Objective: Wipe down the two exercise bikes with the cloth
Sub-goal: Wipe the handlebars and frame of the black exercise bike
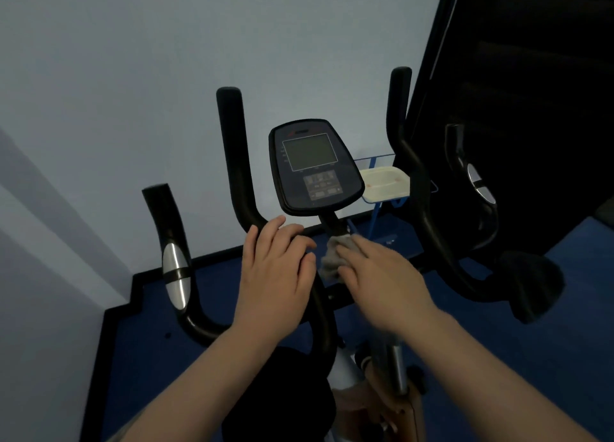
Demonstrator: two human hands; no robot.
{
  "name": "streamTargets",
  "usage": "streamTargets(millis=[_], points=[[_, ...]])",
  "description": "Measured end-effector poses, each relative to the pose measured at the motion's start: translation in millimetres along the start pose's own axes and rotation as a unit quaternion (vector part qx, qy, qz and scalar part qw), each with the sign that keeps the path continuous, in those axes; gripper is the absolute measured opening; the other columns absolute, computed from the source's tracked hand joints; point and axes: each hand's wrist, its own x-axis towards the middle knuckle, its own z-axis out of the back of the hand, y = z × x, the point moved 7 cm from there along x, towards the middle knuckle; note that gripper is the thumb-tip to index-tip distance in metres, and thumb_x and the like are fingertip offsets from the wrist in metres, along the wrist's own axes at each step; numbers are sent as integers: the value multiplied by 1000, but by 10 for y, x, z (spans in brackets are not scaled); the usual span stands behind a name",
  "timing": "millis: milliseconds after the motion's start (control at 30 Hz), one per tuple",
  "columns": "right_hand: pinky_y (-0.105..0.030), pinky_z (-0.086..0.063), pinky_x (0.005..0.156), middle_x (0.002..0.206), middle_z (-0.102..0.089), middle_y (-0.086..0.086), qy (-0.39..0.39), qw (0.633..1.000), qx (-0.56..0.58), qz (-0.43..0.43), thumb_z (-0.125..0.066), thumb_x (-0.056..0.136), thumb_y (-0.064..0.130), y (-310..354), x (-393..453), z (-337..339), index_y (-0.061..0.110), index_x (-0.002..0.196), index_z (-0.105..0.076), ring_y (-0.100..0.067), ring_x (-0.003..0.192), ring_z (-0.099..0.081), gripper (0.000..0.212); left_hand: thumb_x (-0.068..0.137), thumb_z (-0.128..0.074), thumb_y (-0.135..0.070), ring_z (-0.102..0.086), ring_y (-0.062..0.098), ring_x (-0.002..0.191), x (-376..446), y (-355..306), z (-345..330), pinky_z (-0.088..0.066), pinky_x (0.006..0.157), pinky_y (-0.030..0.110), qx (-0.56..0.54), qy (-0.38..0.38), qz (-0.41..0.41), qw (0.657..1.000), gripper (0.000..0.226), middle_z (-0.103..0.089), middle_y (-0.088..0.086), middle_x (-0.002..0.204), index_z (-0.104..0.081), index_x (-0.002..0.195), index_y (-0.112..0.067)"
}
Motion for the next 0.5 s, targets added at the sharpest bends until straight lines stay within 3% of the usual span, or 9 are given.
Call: streamTargets(millis=[67, 133, 167, 233, 267, 333, 367, 467, 500], points=[[-36, -39, 97, 147, -40, -2, 85, 995, 46, -22, -32, 103, 35, -91, 294, -37, 24, 141, -47, -23, 125, -45, 42, 96, -28, -34, -26, 13, 140, 13, -8, -24, 7, 118, 30, 6, 3, 3, 1000, 37, -53, -8, 129, -62, 109, -27], [-39, -37, 105, 153, -31, -6, 186, 981, 9, -53, -33, 104, 31, -122, 552, -125, 20, 148, -37, -26, 133, -38, 46, 96, -26, -35, -25, 15, 141, -7, -26, -35, 8, 118, 30, 9, 9, -3, 1000, 40, -52, -6, 131, -62, 109, -26], [-39, -35, 106, 154, -28, -8, 201, 977, -24, -59, -37, 103, 30, -75, 562, -162, 18, 149, -33, -27, 135, -35, 48, 97, -25, -35, -25, 15, 141, -17, -24, -28, 8, 118, 30, 9, 9, -5, 1000, 40, -52, -6, 131, -62, 109, -26], [-36, -33, 104, 151, -30, -8, 137, 987, -75, -45, -46, 99, 29, 37, 391, -185, 20, 147, -33, -26, 134, -36, 51, 97, -26, -34, -25, 15, 140, -31, -11, -18, 7, 118, 30, 9, 10, -3, 1000, 39, -53, -6, 131, -62, 109, -26], [-35, -33, 103, 149, -33, -7, 71, 993, -93, -31, -46, 98, 30, 95, 217, -159, 22, 145, -37, -25, 132, -37, 48, 97, -27, -34, -26, 16, 141, -30, -6, -20, 6, 118, 31, 7, 10, -2, 1000, 38, -53, -6, 131, -62, 108, -27], [-34, -35, 96, 145, -40, -4, 14, 998, -65, -10, -36, 101, 34, 101, 71, -107, 24, 140, -45, -22, 125, -43, 42, 97, -27, -34, -26, 16, 141, -3, -11, -28, 6, 118, 32, 5, 10, -1, 1000, 37, -52, -6, 132, -62, 108, -27], [-34, -36, 93, 144, -42, -2, 14, 998, -51, -16, -32, 102, 36, 38, 157, -72, 25, 141, -45, -22, 123, -45, 42, 97, -26, -34, -24, 15, 141, 11, -13, -35, 6, 118, 32, 4, 12, 0, 1000, 38, -51, -6, 133, -61, 108, -27], [-34, -35, 95, 152, -35, 1, 132, 987, 37, -88, -29, 104, 38, -139, 497, -123, 31, 148, -38, -23, 130, -42, 46, 97, -21, -37, -20, 14, 142, -7, -16, -32, 10, 118, 31, 7, 19, -2, 1000, 43, -49, -6, 135, -61, 110, -25], [-33, -34, 96, 154, -34, 4, 133, 984, 70, -98, -30, 103, 38, -150, 521, -138, 33, 147, -39, -22, 131, -42, 45, 96, -20, -37, -21, 15, 143, -16, -13, -30, 10, 118, 31, 8, 20, -3, 1000, 45, -49, -6, 135, -61, 111, -25]])
